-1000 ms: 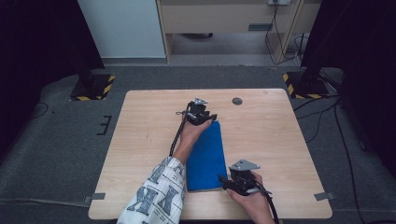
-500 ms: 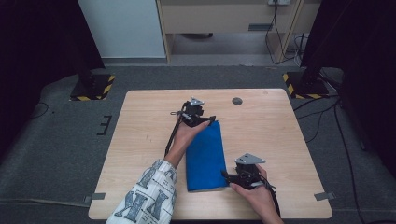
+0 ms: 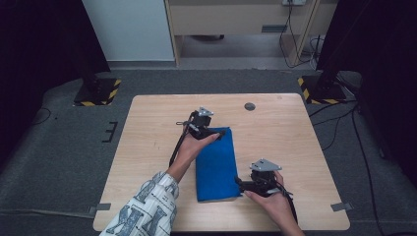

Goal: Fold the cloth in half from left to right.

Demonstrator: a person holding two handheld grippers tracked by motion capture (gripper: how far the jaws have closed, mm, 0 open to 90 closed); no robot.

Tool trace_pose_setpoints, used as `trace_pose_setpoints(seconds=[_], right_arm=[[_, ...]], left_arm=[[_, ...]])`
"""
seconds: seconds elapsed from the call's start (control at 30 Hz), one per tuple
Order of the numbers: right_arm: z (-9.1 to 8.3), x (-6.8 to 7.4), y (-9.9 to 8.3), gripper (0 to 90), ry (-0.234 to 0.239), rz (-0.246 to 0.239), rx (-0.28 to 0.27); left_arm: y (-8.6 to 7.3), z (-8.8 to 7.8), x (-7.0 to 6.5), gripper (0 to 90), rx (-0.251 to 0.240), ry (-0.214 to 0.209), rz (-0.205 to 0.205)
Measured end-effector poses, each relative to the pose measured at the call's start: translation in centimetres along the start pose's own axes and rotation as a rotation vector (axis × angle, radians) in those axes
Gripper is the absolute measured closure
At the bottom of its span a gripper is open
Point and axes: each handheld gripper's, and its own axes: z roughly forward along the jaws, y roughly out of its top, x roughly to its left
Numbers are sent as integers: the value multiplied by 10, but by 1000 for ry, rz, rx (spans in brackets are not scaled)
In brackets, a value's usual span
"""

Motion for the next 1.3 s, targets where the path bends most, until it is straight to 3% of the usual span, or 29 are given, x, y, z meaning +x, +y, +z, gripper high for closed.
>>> trace_pose_setpoints(seconds=[0.17, 0.37, 0.6, 0.77, 0.83, 1.13, 1.3], right_arm=[[3, -4, -1, 130, 10, 28, 12], [0, -8, 11, 128, 12, 27, -21], [11, -9, 28, 137, 30, 15, -10], [33, -20, 45, 128, 49, 29, 14], [42, -24, 53, 125, 47, 29, 25], [66, -44, 89, 118, 49, 57, -3], [72, -56, 111, 131, 38, 39, -29]], left_arm=[[-17, -10, 4, 118, 1, 5, 24], [-32, -29, 21, 89, -39, 27, -5], [-51, -43, 40, 78, -61, 57, -34], [-52, -43, 52, 115, -37, 99, -32], [-52, -45, 54, 112, -48, 106, -43], [-43, -33, 65, 112, -59, 95, -77], [-41, -28, 68, 115, -40, 140, -69]])
